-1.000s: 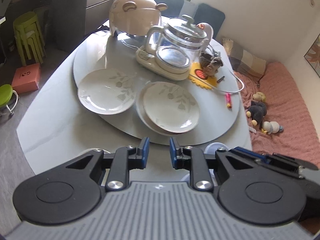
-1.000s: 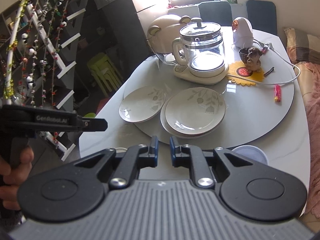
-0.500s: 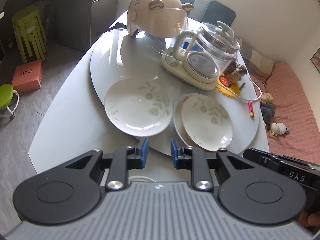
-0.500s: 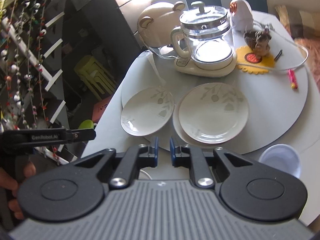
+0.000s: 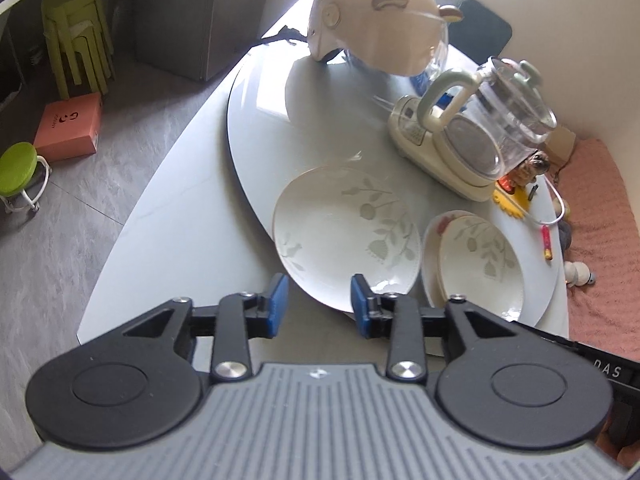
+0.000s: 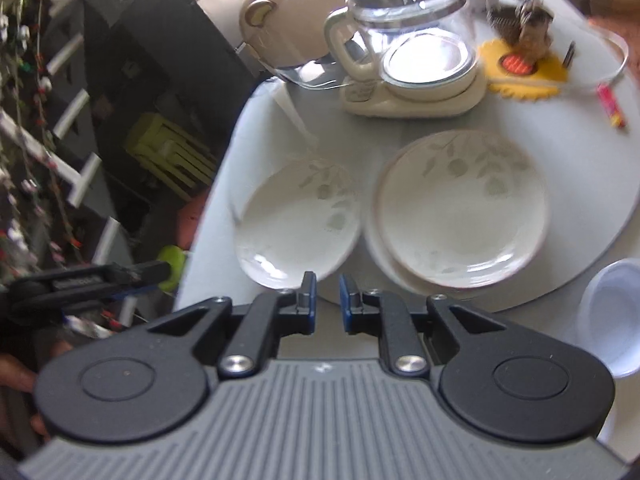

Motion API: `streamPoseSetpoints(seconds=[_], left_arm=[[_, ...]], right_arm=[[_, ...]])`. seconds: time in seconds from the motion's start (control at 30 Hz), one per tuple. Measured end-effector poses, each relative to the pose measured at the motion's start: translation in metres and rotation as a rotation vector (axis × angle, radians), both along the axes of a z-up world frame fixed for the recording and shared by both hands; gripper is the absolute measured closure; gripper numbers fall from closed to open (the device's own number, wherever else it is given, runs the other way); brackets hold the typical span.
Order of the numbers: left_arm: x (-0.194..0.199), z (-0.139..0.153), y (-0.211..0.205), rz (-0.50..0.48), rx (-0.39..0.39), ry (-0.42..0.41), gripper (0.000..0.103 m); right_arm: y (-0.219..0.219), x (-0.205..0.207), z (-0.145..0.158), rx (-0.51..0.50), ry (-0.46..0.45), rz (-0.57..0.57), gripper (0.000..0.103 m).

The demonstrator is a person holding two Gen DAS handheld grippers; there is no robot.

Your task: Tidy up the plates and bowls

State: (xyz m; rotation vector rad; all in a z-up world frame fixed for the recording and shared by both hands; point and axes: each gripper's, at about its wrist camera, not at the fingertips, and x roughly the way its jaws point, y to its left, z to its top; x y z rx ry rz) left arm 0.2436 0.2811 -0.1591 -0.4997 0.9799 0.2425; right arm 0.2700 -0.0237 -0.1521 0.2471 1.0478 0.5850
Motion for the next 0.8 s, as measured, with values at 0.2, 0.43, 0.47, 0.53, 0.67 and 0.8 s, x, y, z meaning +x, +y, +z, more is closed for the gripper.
streamPoseSetpoints(seconds=[0.2,0.43,0.47,0.53,0.67,0.8], left_arm=[[0.030,-0.031,0.032,-0.050,-0.032,0.046,0.055],[0.076,-0.067,0.067,-0.172,-0.049,0.093,0.055],[0.082,-0.071,0.071,-0.186,-0.049,0.093,0.055],[0.095,-0.079,0.077,-0.210,-0.057,0.094,0.055],[0.122,-0.089,0.081,-0.267,-0.050,0.085,0.055],[0.148,-0.099,0.083,-0.320,-0.048,0.079,0.055]], right_arm=[[0.028,0.012,-0.024,-0.013,0.069,-0.041,0.087],[0.044,0.028,-0.042,-0.008,0.116,-0.076,0.057],[0.045,0.031,-0.045,-0.003,0.130,-0.087,0.057],[0.046,0.038,-0.055,0.025,0.186,-0.128,0.057],[0.048,0.046,-0.075,0.046,0.255,-0.223,0.057],[0.051,0.051,-0.090,0.037,0.255,-0.286,0.058]])
